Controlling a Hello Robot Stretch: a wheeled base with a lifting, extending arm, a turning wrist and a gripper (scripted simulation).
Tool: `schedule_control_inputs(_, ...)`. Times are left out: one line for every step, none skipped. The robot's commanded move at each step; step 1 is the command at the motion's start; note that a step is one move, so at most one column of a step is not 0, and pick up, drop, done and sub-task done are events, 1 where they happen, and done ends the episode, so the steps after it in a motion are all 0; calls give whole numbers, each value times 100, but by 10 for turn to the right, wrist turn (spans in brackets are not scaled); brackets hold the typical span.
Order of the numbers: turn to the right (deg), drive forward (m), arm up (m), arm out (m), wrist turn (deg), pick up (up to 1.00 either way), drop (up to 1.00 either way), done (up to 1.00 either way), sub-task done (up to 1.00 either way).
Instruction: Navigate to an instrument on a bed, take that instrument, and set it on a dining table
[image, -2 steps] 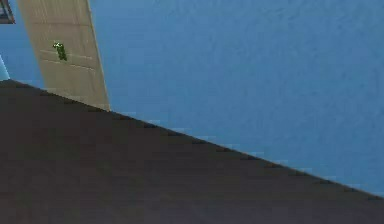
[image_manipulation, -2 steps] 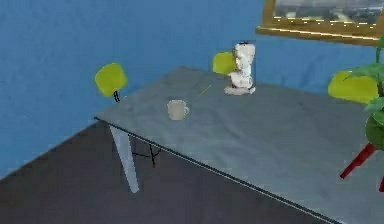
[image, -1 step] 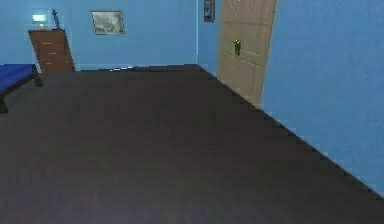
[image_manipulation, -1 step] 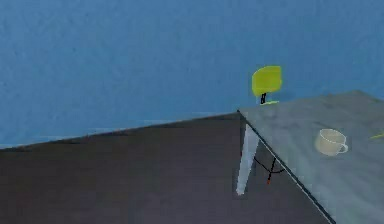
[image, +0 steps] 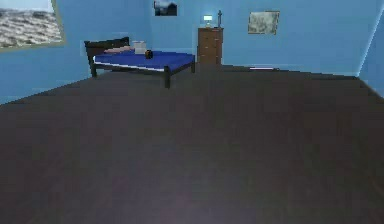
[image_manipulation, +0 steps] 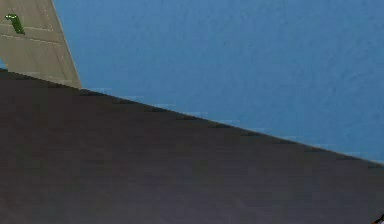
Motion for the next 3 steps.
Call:
schedule_control_inputs(0, 100, 0, 0, 0, 0, 0, 0, 0)
schedule_control_inputs(0, 100, 0, 0, 0, 0, 0, 0, 0)
schedule_control_inputs(0, 100, 0, 0, 0, 0, 0, 0, 0)
